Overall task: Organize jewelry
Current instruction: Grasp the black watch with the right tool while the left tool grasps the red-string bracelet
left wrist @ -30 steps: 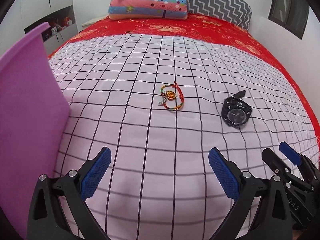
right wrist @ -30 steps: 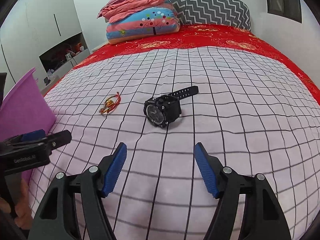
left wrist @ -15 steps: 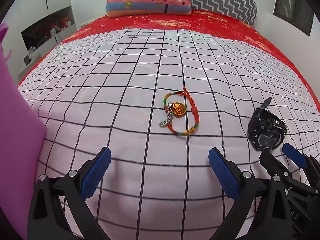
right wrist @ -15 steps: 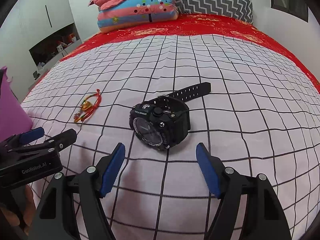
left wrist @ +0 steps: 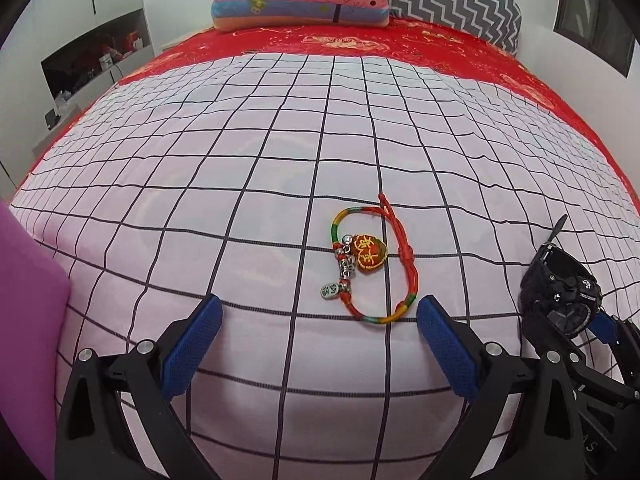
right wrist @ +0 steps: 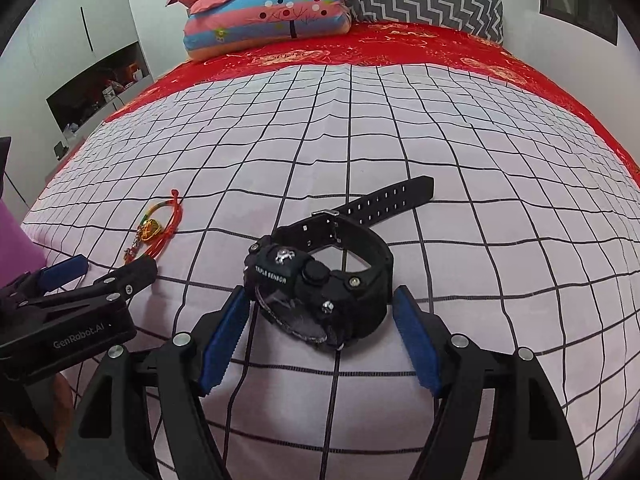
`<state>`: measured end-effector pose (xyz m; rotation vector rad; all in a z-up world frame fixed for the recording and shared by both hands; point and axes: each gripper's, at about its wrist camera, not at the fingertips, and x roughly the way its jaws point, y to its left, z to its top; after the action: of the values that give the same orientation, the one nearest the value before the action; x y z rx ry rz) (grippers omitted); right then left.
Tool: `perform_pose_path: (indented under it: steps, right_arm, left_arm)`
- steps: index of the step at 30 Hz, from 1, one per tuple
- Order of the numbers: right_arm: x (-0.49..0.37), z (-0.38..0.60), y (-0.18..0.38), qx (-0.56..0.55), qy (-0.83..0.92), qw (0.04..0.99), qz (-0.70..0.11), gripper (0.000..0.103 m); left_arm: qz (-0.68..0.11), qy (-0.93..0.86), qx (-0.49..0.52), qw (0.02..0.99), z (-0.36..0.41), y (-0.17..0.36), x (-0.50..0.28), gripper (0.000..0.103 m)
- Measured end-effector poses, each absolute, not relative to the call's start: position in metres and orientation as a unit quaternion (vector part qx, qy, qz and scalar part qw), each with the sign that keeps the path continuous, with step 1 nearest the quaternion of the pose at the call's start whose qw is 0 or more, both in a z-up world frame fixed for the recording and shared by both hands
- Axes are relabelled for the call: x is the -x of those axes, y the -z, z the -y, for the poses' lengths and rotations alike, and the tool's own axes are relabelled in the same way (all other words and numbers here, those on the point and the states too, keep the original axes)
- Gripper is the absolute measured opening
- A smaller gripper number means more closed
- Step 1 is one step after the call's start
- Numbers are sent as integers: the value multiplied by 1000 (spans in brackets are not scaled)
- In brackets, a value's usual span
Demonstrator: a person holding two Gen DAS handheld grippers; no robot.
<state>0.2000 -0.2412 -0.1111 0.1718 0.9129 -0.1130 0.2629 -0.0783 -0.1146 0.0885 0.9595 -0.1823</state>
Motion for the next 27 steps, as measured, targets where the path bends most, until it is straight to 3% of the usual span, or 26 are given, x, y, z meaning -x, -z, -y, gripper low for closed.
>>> perform_pose_path:
  steps: [16, 20, 24, 26, 27]
  right_arm:
    - [-217, 247, 115, -76, 64, 892, -442, 73]
    - [-218, 246, 115, -74, 65, 894, -437, 68]
    - [-218, 245, 115, -71, 61, 895, -436, 67]
    - [-217, 245, 115, -71, 59, 895, -436, 67]
    - [-216, 245, 114, -72, 56, 895, -436, 67]
  left_arm:
    - [-458, 81, -43, 884, 87, 124, -289, 97]
    - [-460, 75, -42, 884, 89, 125, -293, 97]
    - [-457, 88, -51, 884, 94, 123, -286, 74]
    - [-458, 97, -57, 882, 98, 121, -279, 53]
    - [-460, 103, -56, 880, 98, 120, -274, 34]
